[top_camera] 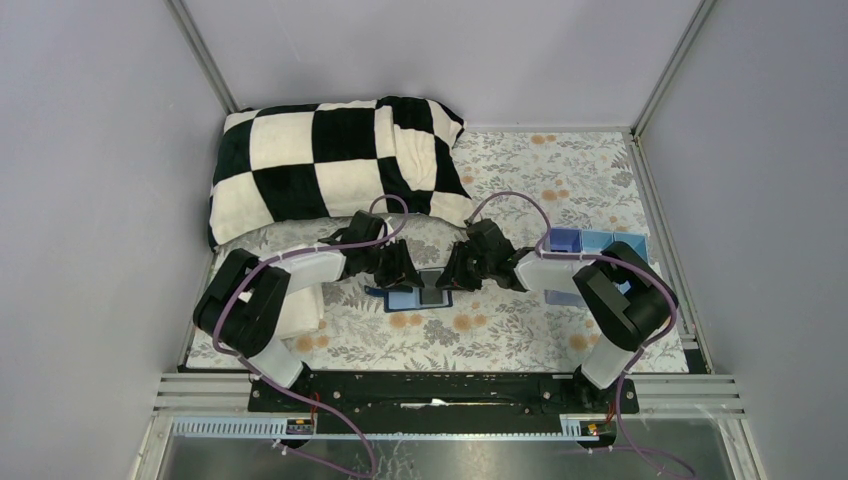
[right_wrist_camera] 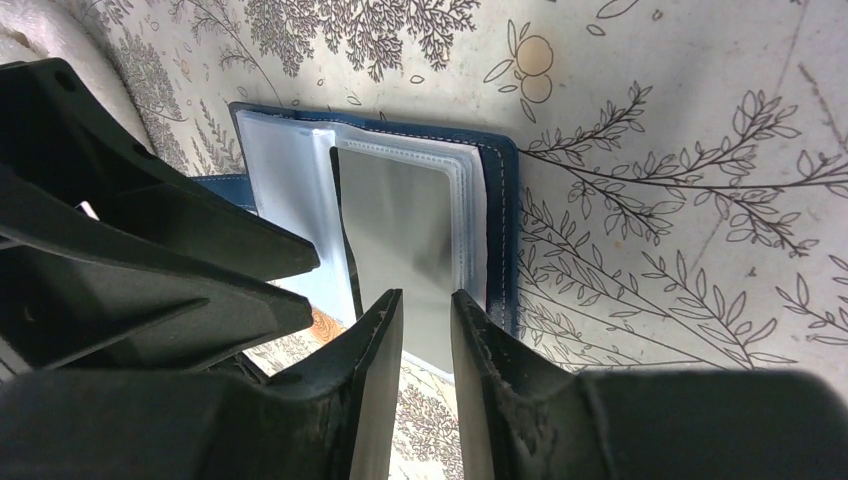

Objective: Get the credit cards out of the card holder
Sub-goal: Remove the credit card from the card holder.

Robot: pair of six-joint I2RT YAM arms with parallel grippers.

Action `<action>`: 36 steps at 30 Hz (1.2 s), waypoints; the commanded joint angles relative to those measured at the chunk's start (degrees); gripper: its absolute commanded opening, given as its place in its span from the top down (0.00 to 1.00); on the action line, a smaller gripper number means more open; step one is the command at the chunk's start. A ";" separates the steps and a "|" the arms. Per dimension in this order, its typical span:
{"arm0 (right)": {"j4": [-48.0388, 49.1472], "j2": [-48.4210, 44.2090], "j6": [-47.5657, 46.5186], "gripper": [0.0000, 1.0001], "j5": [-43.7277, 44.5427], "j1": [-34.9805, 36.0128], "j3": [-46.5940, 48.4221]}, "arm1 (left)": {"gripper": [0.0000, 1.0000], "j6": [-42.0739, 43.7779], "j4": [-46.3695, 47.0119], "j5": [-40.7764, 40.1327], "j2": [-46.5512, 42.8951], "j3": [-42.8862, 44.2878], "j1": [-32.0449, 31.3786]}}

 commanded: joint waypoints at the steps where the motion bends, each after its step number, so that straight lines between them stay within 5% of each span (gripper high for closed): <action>1: 1.14 1.06 -0.19 0.68 -1.34 -0.28 1.29 | 0.57 0.99 2.28 -1.06 1.17 -0.33 -0.03; 18: 5.01 3.45 1.81 0.69 -5.35 -0.29 1.06 | 0.62 1.65 2.52 -1.30 3.21 -0.17 -0.03; 36: 5.61 4.39 2.44 0.70 -5.14 -0.27 0.54 | 1.00 1.13 4.61 0.73 3.60 -0.56 0.06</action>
